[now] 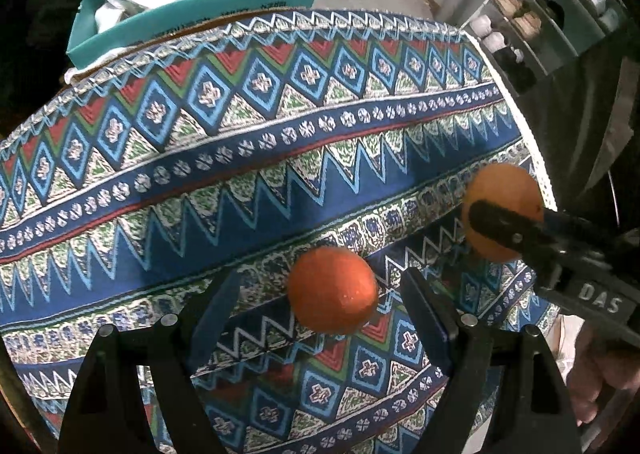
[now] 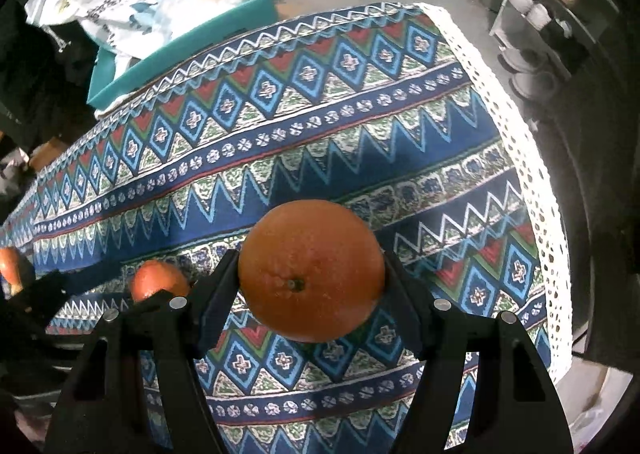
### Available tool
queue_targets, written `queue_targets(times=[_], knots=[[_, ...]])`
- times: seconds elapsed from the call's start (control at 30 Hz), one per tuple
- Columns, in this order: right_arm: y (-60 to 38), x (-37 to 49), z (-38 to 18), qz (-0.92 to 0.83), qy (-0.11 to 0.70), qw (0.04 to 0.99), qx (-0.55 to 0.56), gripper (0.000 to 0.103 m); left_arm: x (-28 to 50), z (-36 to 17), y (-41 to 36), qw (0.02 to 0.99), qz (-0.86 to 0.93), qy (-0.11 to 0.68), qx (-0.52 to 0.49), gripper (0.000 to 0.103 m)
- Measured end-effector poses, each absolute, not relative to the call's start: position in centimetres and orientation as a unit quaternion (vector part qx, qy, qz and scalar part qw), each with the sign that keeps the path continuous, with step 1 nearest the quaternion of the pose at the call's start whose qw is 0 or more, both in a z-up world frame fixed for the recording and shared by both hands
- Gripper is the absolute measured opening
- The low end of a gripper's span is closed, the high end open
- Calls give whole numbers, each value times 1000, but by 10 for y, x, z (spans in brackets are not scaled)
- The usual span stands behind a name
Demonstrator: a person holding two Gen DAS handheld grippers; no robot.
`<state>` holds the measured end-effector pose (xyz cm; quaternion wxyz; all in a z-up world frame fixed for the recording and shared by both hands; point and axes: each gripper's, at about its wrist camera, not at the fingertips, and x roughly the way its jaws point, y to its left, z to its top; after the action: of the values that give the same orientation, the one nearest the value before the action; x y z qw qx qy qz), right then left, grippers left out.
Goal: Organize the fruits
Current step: 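Lift both oranges with both tools and carry them toward the glass bowl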
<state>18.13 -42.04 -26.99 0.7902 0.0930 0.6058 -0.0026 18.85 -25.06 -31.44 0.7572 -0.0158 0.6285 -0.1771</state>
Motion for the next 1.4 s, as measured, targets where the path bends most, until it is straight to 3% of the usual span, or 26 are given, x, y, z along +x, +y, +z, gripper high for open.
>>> queue_targets(times=[0.13, 0.2, 0.27, 0.3, 0.8, 1.4], knots=[[-423, 180, -272, -4, 607, 789, 95, 70, 190, -322, -255, 757, -175, 630, -18, 78], [-419, 182, -274, -3, 609, 787, 96, 70, 191, -327, -257, 753, -173, 635, -16, 62], [-418, 182, -275, -2, 610, 787, 95, 70, 191, -328, -257, 752, -179, 634, -18, 57], [-418, 182, -275, -2, 610, 786, 95, 70, 191, -327, -258, 756, -183, 629, -18, 49], [-393, 180, -271, 27, 608, 790, 70, 70, 175, -309, -238, 776, -191, 602, -6, 48], [-341, 169, -214, 85, 565, 819, 47, 70, 150, -237, -189, 815, -181, 550, -2, 48]])
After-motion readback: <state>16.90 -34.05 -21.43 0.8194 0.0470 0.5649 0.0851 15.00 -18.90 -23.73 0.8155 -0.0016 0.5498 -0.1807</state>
